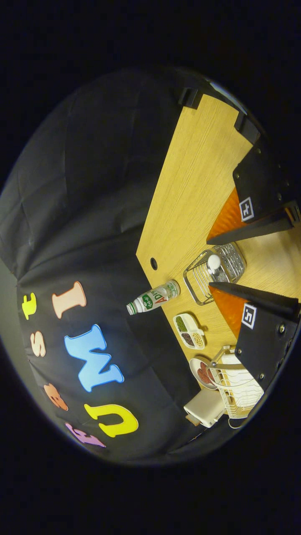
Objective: Take the plate from the dish rack, then take the spoon from the basket and place it into the plate.
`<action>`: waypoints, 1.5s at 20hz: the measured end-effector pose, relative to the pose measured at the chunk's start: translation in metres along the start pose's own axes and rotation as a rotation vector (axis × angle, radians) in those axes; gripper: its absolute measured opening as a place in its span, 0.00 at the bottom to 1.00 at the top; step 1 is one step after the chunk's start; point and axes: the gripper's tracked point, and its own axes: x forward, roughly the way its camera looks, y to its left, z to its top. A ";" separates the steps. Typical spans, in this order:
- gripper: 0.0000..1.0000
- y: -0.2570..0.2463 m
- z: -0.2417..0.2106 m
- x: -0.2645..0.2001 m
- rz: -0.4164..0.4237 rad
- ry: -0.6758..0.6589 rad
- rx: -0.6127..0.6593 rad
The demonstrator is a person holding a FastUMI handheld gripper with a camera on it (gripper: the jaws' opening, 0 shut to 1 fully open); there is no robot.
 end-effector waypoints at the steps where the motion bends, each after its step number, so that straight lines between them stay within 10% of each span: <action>1: 0.57 -0.001 0.002 0.006 0.013 -0.007 -0.010; 4: 0.57 -0.005 0.000 0.017 0.040 0.010 -0.035; 8: 0.30 -0.013 0.001 0.020 0.046 0.014 -0.081; 14: 0.30 0.001 0.004 0.011 0.100 0.017 -0.141; 15: 0.10 0.002 0.001 0.011 0.091 0.020 -0.157; 30: 0.03 0.030 0.039 -0.029 0.055 -0.037 -0.310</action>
